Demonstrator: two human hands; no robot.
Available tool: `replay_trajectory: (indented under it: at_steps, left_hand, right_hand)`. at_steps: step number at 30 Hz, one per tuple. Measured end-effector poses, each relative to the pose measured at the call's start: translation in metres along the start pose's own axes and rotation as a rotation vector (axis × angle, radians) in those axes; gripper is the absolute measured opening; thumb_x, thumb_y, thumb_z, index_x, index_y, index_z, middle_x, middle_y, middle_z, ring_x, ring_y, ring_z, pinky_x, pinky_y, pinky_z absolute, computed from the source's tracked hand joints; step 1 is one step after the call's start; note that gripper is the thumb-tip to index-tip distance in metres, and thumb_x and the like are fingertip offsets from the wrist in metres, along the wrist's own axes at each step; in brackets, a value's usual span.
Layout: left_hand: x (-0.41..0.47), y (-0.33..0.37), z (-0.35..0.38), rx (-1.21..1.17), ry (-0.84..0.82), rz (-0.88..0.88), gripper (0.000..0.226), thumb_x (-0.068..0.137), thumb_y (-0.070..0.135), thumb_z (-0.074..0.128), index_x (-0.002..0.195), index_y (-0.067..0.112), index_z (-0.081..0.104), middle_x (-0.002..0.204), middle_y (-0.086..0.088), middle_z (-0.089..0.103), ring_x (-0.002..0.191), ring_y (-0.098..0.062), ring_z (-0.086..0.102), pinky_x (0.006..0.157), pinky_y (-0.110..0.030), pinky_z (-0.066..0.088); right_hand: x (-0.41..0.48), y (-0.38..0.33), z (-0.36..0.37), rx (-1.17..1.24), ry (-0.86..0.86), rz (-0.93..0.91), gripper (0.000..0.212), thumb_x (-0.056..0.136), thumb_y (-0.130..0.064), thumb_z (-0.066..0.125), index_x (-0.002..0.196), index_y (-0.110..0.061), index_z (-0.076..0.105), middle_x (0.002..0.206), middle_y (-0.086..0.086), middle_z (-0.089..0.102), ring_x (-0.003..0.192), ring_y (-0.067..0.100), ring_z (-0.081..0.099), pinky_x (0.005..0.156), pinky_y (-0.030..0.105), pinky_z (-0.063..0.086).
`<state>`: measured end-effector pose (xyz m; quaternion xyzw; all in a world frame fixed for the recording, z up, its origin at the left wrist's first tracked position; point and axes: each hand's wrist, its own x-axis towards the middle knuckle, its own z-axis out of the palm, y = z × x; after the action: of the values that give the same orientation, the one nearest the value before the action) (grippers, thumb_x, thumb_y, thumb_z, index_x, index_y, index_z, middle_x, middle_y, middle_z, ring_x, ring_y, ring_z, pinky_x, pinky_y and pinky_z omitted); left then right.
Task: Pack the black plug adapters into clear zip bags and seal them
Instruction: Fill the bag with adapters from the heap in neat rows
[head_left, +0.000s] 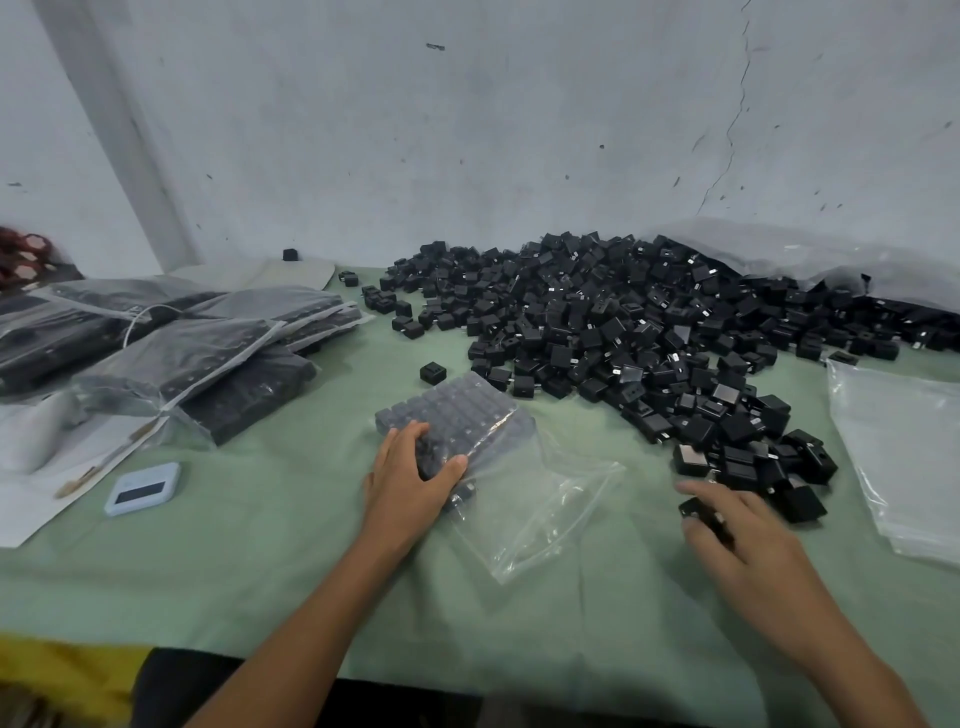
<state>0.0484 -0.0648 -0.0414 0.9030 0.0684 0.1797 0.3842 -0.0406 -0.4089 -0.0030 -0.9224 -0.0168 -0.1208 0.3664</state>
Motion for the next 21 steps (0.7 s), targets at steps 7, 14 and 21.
replay_trajectory:
  at_steps: [7,14,21]
  left_hand:
    - [0.000,-0.002,0.000,0.011,-0.008,0.001,0.063,0.085,0.059,0.064,0.138,0.032,0.043,0.154,0.006,0.038,0.149,-0.012,0.020,0.116,-0.046,0.023]
    - [0.000,-0.002,0.001,0.018,-0.014,-0.002,0.065,0.085,0.062,0.061,0.140,0.033,0.042,0.155,0.008,0.037,0.149,-0.011,0.018,0.115,-0.047,0.021]
    - [0.001,-0.004,0.001,0.020,-0.015,-0.002,0.067,0.083,0.065,0.061,0.139,0.035,0.042,0.155,0.008,0.037,0.149,-0.011,0.018,0.115,-0.048,0.021]
  right_hand:
    - [-0.018,-0.048,0.055,0.759,-0.264,0.310,0.037,0.102,-0.005,0.044,0.093,-0.018,0.077,0.088,0.015,0.068,0.062,0.028,0.068,0.055,0.033,0.053]
    - [0.019,-0.078,0.093,1.365,-0.350,0.591,0.020,0.101,-0.001,0.048,0.111,-0.001,0.065,0.101,0.021,0.073,0.103,0.033,0.067,0.074,0.032,0.061]
    - [0.050,-0.107,0.122,1.431,-0.378,0.546,0.020,0.100,-0.007,0.054,0.108,0.008,0.065,0.100,0.021,0.070,0.091,0.031,0.066,0.065,0.030,0.060]
